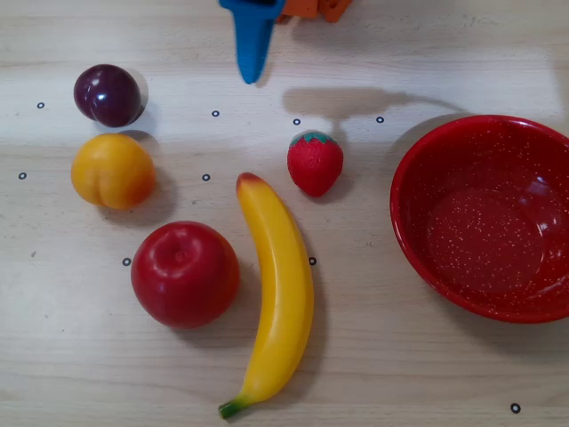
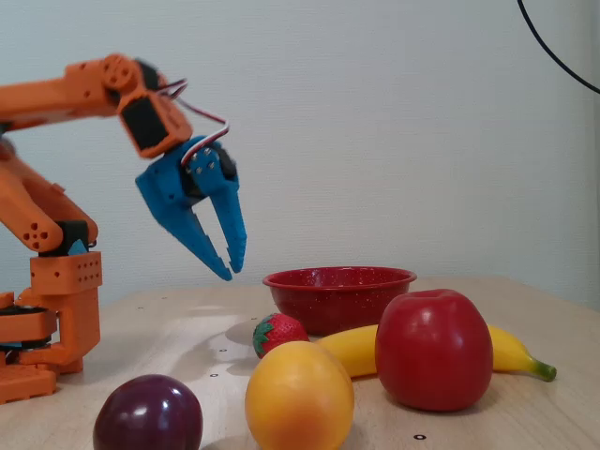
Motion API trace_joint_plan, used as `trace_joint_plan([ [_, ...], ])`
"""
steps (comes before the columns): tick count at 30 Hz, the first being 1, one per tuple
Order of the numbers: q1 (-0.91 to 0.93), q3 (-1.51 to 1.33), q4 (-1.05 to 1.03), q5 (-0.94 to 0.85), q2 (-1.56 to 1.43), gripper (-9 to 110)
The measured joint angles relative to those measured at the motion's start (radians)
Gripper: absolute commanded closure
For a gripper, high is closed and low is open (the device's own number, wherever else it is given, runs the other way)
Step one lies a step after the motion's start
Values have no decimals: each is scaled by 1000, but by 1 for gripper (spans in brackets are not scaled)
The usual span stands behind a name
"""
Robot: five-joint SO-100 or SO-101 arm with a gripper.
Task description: Put the peach in the red bowl.
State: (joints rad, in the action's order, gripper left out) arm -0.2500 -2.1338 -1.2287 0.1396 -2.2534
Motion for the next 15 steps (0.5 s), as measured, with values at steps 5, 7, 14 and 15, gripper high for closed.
trace_joint_plan([
  [5,-91,239,-110,60,209,101],
  [7,-120,318,-129,100,273,101],
  [14,-206,623,-230,290,525,101],
  [15,-215,672,-256,302,560,101],
])
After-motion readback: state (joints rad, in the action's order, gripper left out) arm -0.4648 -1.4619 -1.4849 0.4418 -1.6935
